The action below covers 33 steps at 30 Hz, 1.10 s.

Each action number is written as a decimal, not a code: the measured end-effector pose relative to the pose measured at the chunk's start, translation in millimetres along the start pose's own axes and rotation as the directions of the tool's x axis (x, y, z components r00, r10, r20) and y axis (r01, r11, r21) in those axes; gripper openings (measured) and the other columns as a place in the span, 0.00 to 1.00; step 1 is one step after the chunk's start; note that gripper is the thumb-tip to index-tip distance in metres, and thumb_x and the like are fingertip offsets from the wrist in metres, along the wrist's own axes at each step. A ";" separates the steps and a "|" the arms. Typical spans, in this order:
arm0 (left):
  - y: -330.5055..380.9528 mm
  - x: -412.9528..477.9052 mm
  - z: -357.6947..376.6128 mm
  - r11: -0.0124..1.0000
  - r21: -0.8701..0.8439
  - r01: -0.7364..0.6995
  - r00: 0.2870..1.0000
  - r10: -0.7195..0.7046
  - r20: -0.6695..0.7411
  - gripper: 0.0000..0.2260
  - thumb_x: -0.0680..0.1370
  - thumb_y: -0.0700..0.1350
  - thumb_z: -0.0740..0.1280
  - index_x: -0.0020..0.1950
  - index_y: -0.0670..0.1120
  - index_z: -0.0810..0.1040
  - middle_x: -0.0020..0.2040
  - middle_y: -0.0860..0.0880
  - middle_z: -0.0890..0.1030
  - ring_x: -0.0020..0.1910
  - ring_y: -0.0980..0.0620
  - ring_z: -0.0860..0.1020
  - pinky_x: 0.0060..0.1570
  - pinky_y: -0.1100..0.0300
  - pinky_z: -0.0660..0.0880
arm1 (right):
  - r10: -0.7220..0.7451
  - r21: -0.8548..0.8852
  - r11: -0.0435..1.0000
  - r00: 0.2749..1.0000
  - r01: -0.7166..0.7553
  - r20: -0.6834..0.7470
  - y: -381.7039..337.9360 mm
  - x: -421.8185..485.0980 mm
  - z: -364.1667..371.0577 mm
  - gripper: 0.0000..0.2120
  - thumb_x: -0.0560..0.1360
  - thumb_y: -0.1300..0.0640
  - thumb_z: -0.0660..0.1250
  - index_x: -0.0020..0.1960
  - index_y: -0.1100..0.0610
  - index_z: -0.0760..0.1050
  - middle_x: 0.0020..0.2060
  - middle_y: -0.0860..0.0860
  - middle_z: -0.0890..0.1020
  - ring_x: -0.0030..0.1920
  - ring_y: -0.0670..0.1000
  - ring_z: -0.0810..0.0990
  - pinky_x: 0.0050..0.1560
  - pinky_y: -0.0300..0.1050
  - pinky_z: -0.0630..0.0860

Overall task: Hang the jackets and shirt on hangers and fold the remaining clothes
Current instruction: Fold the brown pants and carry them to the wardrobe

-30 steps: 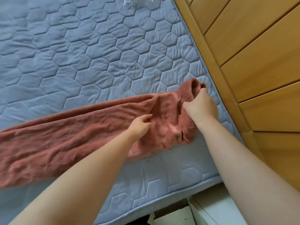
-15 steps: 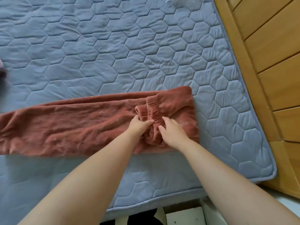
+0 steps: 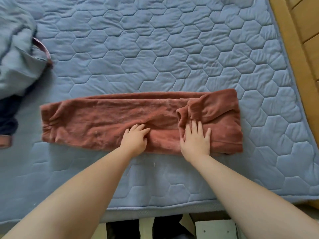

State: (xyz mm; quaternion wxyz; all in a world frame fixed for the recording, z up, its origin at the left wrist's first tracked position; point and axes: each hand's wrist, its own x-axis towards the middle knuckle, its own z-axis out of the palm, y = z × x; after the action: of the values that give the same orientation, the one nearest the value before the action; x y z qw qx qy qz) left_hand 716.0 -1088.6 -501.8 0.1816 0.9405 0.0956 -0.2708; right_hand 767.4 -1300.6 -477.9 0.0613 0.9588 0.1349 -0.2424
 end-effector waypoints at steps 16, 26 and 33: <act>-200.4 -23.2 -25.9 0.881 0.160 0.446 0.894 -0.431 -0.121 0.27 0.80 0.62 0.47 0.78 0.58 0.45 0.79 0.53 0.43 0.77 0.51 0.43 0.71 0.37 0.47 | -0.116 -0.146 0.980 0.987 0.132 0.114 -124.5 31.5 21.1 0.29 0.81 0.46 0.45 0.78 0.55 0.43 0.78 0.49 0.47 0.77 0.51 0.45 0.72 0.63 0.40; -244.8 -25.4 -44.6 0.874 -0.147 0.463 0.764 -0.478 -0.433 0.35 0.78 0.50 0.65 0.79 0.52 0.48 0.79 0.48 0.47 0.77 0.49 0.46 0.70 0.34 0.46 | -0.180 0.042 0.984 0.973 0.176 0.143 -210.7 47.8 11.9 0.29 0.79 0.45 0.49 0.78 0.45 0.44 0.78 0.54 0.42 0.77 0.54 0.40 0.72 0.64 0.42; -294.3 -27.0 -61.4 0.354 -0.736 0.577 0.528 -0.849 0.005 0.38 0.72 0.55 0.72 0.75 0.42 0.59 0.71 0.38 0.66 0.70 0.38 0.65 0.67 0.50 0.63 | -0.163 0.110 0.985 0.933 0.135 0.322 -221.4 62.1 -3.3 0.33 0.77 0.44 0.57 0.78 0.45 0.46 0.78 0.53 0.42 0.77 0.54 0.42 0.73 0.64 0.47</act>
State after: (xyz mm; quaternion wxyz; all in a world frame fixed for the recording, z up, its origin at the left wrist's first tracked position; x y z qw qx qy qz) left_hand 640.8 -797.1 -524.1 0.3374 0.6980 0.6262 -0.0823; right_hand 757.6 -1074.1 -516.5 0.0233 0.8935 0.1846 -0.4087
